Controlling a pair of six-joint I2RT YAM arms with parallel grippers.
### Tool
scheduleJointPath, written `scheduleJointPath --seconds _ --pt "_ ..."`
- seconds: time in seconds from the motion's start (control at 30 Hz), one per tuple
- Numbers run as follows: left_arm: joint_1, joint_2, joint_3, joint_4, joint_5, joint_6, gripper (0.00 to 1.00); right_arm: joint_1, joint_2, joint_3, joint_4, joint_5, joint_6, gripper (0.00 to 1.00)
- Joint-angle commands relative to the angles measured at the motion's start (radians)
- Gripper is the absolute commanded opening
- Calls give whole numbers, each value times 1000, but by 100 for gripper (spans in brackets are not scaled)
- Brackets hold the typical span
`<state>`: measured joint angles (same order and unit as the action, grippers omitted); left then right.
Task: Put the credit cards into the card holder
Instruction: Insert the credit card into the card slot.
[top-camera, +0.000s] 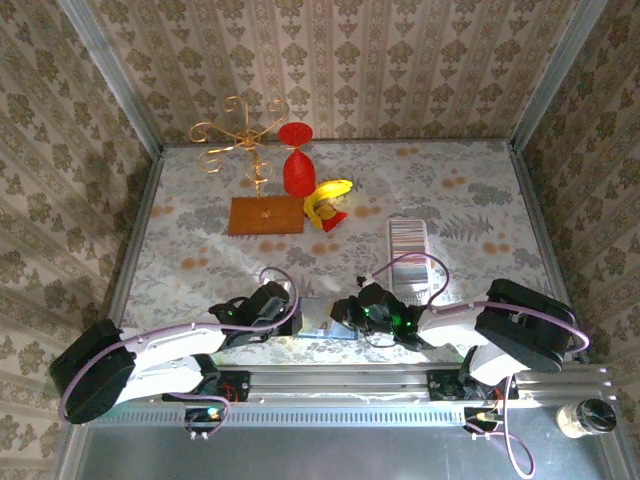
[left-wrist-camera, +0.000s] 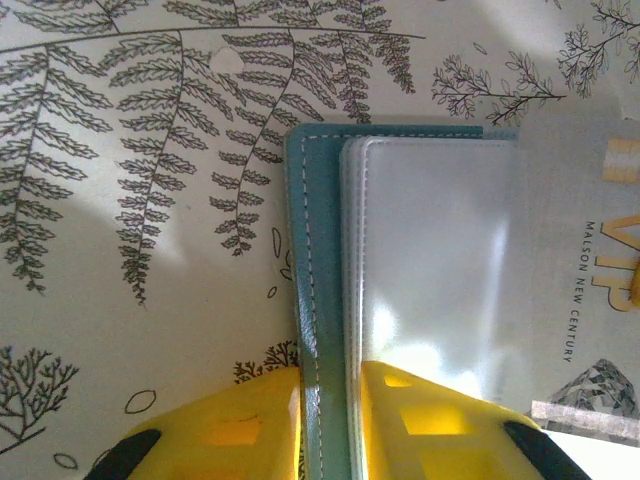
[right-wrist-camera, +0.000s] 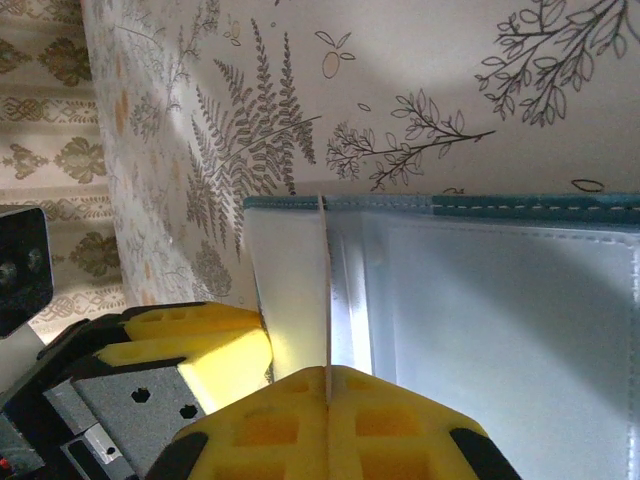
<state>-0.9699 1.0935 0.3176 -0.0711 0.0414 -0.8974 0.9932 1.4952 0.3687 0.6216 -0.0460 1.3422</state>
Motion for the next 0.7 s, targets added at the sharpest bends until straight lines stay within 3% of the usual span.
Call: scheduleJointPath --seconds 0.0,0.27,0.67 --pt "-12 11 6 -43 -2 -8 22 9 -10 5 -52 -25 -11 0" --pt "-14 11 8 -47 -5 -6 21 9 -20 31 -168 -75 -13 0" --pt "-15 6 17 -56 -6 -3 21 7 5 53 -186 -117 -35 2"
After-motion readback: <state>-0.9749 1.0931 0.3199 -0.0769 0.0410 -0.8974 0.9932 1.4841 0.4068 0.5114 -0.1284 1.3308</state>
